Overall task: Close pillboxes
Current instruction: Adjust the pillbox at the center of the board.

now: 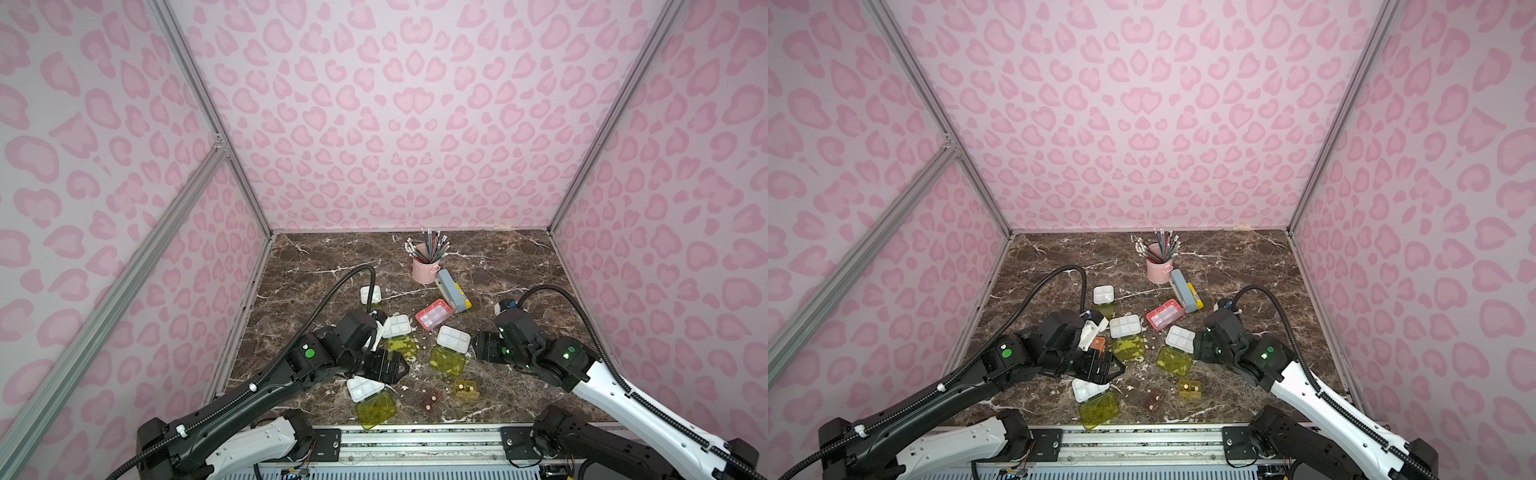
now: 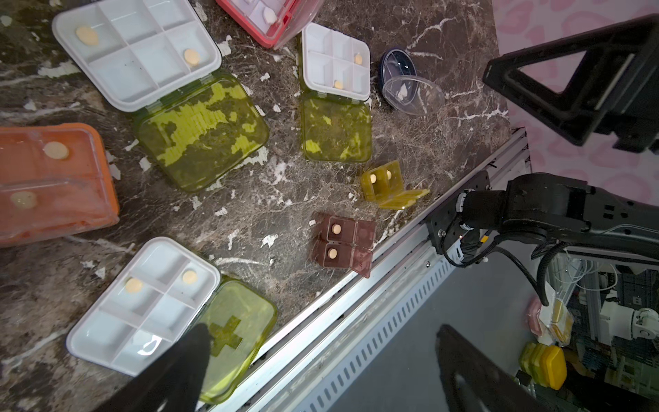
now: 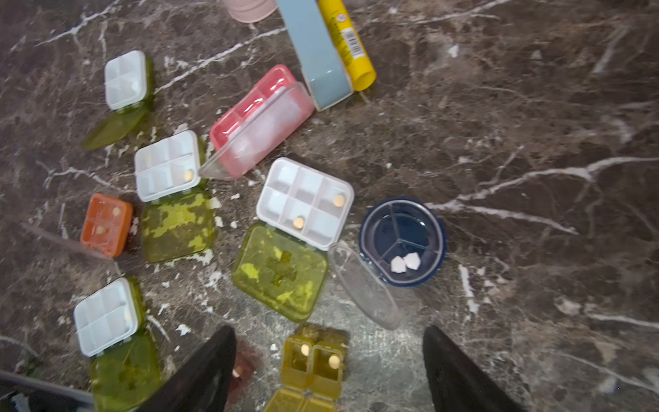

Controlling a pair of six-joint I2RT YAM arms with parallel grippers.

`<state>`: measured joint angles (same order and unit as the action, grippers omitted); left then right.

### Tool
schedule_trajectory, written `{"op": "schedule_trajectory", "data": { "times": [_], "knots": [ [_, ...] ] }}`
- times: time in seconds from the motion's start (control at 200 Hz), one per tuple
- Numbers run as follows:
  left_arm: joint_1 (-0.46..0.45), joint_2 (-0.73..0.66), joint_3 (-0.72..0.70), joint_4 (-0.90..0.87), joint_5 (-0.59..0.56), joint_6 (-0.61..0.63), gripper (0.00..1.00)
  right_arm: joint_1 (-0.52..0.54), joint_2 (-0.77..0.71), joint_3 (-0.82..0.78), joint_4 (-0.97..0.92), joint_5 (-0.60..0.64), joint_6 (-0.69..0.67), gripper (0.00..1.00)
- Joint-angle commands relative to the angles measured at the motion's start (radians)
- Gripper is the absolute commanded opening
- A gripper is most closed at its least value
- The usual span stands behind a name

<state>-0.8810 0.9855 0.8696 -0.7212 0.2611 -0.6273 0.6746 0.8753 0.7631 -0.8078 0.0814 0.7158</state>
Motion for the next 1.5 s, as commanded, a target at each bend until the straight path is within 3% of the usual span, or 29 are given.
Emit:
{"op": "schedule_trajectory", "data": {
  "times": [0.0,0.86,1.495],
  "knots": [
    [0.0,0.015,0.0,0.068,-0.001,0.003,1.0,-0.043,-0.001,-0.025,0.015,-0.031,-0.065,0.84],
    [0.0,0.11,0.033,0.126,0.027,0.015,1.0,-0.079,0.075,-0.137,0.183,-0.135,-0.09,0.8],
    [0.001,0.114,0.063,0.126,0.004,0.016,0.99,-0.079,0.097,-0.165,0.209,-0.121,-0.07,0.62]
  ]
}}
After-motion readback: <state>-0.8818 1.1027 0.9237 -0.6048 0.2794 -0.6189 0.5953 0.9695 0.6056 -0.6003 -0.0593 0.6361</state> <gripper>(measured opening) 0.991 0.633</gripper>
